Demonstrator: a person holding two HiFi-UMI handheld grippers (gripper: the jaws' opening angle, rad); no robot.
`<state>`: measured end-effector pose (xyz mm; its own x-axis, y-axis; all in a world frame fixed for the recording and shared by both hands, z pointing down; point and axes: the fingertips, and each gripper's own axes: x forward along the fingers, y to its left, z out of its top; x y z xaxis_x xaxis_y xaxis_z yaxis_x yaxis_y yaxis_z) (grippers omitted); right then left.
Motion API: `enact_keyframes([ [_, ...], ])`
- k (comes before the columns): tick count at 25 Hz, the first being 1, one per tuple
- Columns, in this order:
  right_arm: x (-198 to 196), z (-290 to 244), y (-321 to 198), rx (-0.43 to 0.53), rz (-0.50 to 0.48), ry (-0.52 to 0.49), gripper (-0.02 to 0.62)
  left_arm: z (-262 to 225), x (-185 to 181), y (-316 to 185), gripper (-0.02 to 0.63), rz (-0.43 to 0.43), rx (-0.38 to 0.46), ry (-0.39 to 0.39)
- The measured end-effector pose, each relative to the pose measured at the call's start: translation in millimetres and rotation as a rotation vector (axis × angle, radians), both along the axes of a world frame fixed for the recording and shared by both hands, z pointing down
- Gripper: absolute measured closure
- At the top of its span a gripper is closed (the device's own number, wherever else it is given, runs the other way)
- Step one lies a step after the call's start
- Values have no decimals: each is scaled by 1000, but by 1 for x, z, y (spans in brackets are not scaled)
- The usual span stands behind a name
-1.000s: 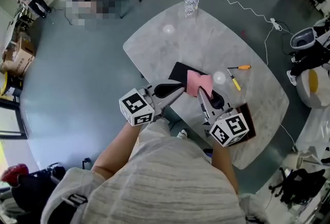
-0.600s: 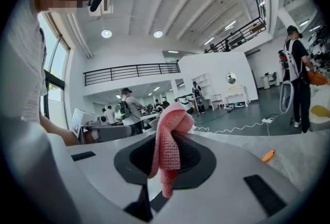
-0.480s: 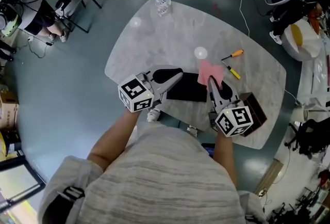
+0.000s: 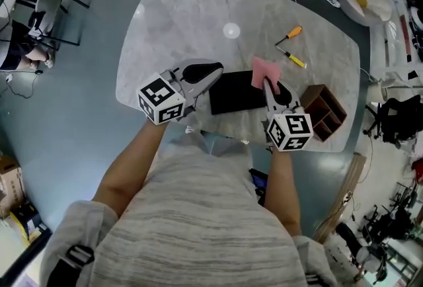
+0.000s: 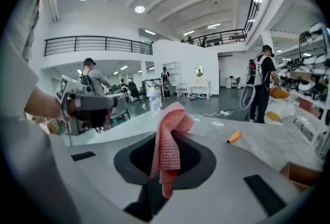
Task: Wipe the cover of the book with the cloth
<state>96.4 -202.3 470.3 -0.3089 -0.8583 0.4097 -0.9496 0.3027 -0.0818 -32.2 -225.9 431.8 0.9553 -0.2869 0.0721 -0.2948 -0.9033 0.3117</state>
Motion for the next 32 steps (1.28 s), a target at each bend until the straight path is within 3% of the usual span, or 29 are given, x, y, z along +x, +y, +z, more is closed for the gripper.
enact_keyframes([
  [7,33,86,-7,-157,96,272,545,22,-3,-5,580,4,-28,4],
  [13,37,132,-19,-227,98,584,545,34,-6,-8,580,-4,-48,1],
  [17,23,161,-21,-278,69,691,545,38,-12,-4,580,-8,-55,-10],
  [22,-15,188,-15,-349,9,618,545,44,-22,5,580,-11,-67,-23],
  [32,-82,190,-11,-366,-61,398,546,42,-29,3,580,-28,-70,-14],
])
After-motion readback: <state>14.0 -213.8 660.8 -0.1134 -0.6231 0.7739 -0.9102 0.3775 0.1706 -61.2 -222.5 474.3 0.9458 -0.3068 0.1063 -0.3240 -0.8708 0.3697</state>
